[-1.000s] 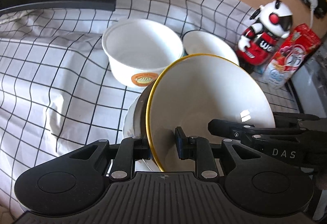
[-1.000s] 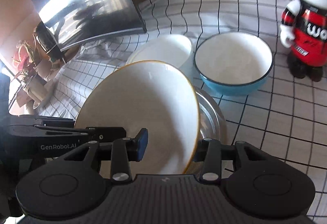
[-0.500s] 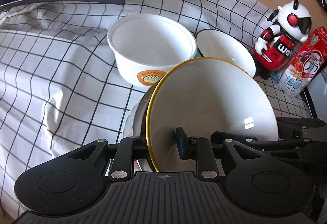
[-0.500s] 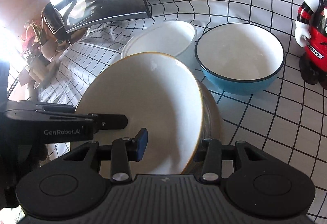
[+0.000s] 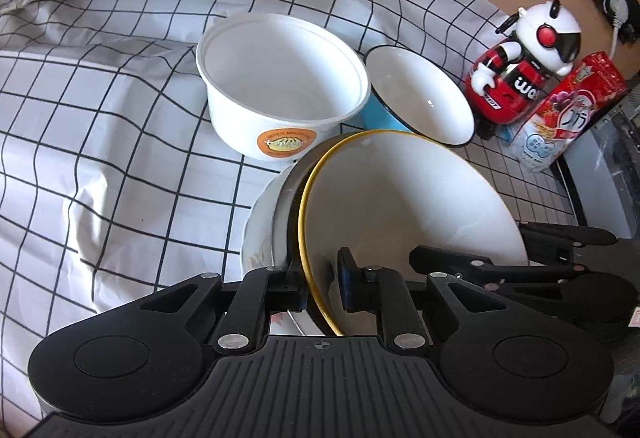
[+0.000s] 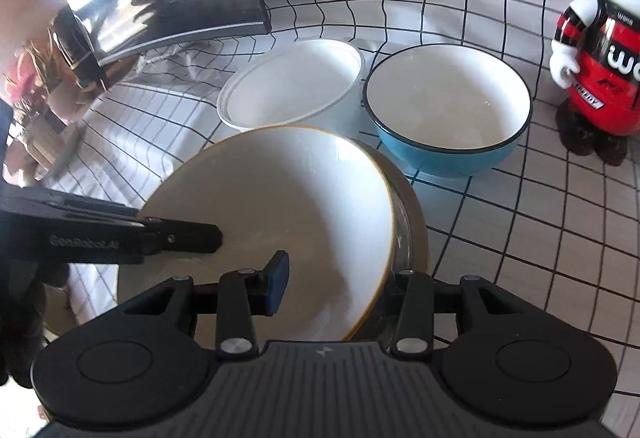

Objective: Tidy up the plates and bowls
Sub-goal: 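Lower the yellow-rimmed bowl with both grippers into the steel bowl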

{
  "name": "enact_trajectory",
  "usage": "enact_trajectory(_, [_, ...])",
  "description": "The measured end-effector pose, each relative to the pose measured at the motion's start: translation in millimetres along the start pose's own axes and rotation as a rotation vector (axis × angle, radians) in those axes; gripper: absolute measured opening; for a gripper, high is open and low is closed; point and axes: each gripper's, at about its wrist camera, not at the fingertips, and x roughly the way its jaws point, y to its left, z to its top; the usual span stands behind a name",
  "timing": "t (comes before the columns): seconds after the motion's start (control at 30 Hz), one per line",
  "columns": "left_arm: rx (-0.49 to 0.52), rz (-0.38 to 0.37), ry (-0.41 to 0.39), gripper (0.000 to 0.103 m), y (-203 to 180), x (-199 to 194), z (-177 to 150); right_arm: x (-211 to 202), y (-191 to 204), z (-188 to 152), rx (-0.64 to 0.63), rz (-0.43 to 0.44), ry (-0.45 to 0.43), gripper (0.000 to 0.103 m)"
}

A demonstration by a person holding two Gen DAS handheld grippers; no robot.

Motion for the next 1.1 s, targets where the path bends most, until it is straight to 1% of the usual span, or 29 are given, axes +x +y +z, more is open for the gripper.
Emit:
enact_trajectory(0.17, [0.044,0.013,-0.021,0.017,-1.1,0.0,1.5,-0.6,4.5,0.5,0.0,-0.044,-0.008,0.042])
enact_trajectory(0.23, [0.065,0.031,-0.031,0.017,-4.3,0.5,1.1,-2.1,6.5,1.1,0.0,-0.087,-0.017,0.042])
enact_trajectory(0.3, [0.09,0.045,-0.036,0.017,-7.6,0.8,-0.1,-5.1,0.7,0.4,0.031,-0.067,-0.021,0.042])
enact_trajectory(0.4, [0.109,0.047,-0.032,0.017,-8.9,0.7,0.1,-7.8,-5.0,-1.6,0.068,-0.032,-0.023,0.042])
enact_trajectory(0.63, [0.082,0.009,-0.046,0.017,0.5,-4.2,4.4,-9.2,3.0,-8.0,0.026,-0.056,-0.043,0.042])
enact_trajectory(0.8, [0.069,-0.014,-0.039,0.017,5.2,-1.8,9.7,-6.9,0.9,-5.6,0.036,-0.065,-0.062,0.042])
enact_trajectory(0.93, [0.066,-0.019,-0.034,0.017,6.5,-5.7,12.4,-10.6,-4.2,-5.0,0.058,-0.043,-0.066,0.042])
enact_trajectory(1.03, [0.047,-0.027,-0.01,0.017,8.6,-2.1,16.8,-11.0,-18.2,-3.0,0.149,0.031,-0.034,0.042])
enact_trajectory(1.1, [0.068,-0.015,0.003,0.017,5.4,0.2,19.2,-12.2,-25.6,-1.2,0.191,0.066,-0.018,0.042])
